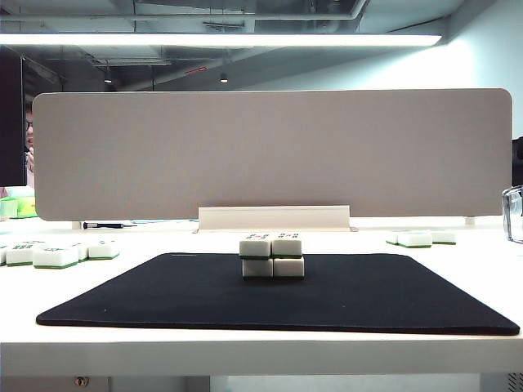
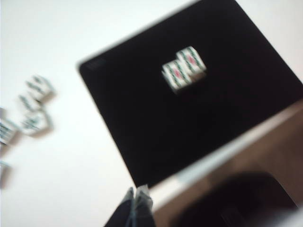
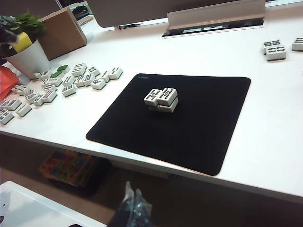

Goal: Arrange four mahjong tiles into a neat stack, creating two layers of paired tiles.

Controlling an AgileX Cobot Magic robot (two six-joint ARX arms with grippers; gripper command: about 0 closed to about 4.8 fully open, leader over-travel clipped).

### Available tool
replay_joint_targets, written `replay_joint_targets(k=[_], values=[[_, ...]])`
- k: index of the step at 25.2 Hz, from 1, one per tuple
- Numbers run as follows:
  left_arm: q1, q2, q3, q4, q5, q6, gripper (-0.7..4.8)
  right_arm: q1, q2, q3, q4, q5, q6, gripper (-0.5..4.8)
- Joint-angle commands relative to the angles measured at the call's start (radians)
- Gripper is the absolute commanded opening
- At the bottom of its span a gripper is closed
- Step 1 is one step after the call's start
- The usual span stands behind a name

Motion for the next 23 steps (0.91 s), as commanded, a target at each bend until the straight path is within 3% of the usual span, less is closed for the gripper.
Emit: replay_joint_targets(k=[1,8,14,17,23], values=[[0.018,0.0,-0.048,0.14,-0.152,-0.009,-0.06,0.0,-0.013,0.003,0.012,0.001,-0.001,-0.01],[0.217,-0.06,-0.265,0.362,-0.061,-0.047,-0.06,0.0,-0.013,0.003,0.012,0.0,-0.001,-0.01],[0.403,-0.2,-0.555,0.615,-0.013,-0.055,-0.06,0.0,-0.013,0.003,0.012,0.0,-0.001,-0.01],[0.493,-0.307,-0.741,0.743,-0.004,-0.055,-0.06,0.0,-0.013,0.003,0.012,0.001,-0.001,-0.01],[0.705,-0.666,-1.259,1.142,0.019,-0.055,-0.06,0.0,-0.013,0.003,0.012,0.001,-0.001,-0.01]])
